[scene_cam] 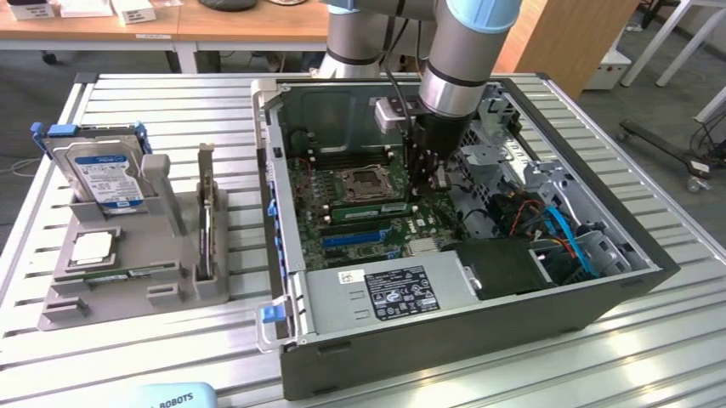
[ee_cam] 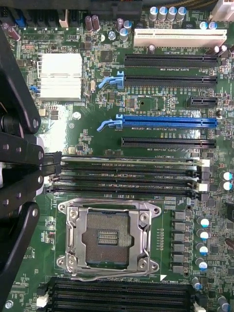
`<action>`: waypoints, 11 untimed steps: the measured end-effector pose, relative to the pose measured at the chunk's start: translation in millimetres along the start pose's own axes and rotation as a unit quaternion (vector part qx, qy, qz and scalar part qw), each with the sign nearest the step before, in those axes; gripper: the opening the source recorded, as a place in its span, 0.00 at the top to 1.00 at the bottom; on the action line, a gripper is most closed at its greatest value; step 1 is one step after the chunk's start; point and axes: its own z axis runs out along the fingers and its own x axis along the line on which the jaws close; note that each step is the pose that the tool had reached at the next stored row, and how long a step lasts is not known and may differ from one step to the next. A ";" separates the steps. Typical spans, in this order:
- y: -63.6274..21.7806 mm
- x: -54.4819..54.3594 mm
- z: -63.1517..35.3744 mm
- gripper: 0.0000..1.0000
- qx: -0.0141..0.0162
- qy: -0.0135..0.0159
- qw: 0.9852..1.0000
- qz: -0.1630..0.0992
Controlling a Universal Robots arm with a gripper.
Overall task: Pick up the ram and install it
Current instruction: 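Press down the ram until it locks into place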
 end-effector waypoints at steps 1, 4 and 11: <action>0.0 0.0 0.1 0.90 0.000 0.000 1.000 0.000; -0.1 -0.1 0.8 0.90 0.000 0.000 1.000 0.000; -0.1 -0.1 1.9 0.90 0.000 0.000 1.000 0.000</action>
